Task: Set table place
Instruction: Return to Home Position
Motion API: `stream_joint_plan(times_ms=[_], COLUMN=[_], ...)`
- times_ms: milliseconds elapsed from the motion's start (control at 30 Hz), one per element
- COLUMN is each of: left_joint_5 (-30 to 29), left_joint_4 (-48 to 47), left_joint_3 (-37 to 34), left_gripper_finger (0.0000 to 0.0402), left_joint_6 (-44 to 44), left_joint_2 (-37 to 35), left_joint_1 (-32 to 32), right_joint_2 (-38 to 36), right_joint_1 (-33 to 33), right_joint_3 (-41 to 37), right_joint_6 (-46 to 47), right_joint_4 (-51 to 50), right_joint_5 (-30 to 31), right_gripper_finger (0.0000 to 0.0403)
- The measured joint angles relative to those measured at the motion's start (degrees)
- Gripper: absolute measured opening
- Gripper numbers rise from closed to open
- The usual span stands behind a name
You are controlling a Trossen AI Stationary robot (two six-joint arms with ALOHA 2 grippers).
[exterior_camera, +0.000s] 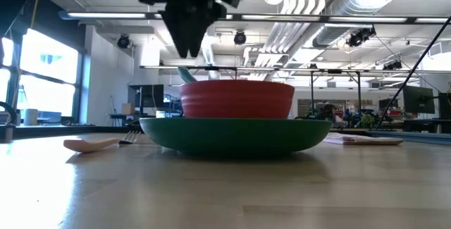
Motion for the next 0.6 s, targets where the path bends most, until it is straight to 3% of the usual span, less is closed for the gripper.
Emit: stream_joint_plan(times_ms=[233, 367, 500, 600], left_joint_5=[-2.44, -5.92, -9.34, -11.87], left_joint_4=[-2.04, -2.0, -2.1, -2.11], left_joint_3=[6.02, 5.82, 5.59, 5.59], left_gripper_finger=[0.0152, 0.0135, 0.0084, 0.0021], left_joint_6=[0.15, -0.12, -1.76, -3.73], left_joint_2=[-0.52, -4.14, -9.77, -16.07], left_joint_1=[-0.09, -0.9, -1.69, -1.91], right_joint_2=[-0.59, -4.07, -11.37, -18.11], right_joint_1=[0.0, 0.37, 2.24, 5.34], right_joint_3=[-0.01, -0.07, -0.07, -0.21], right_joint_6=[-0.62, -1.08, 1.32, 5.4], right_joint_4=[-2.07, -2.29, -2.33, -2.25], right_joint_5=[0.17, 0.22, -0.13, 0.79], right_gripper_finger=[0.0134, 0.0103, 0.0022, 0.0011])
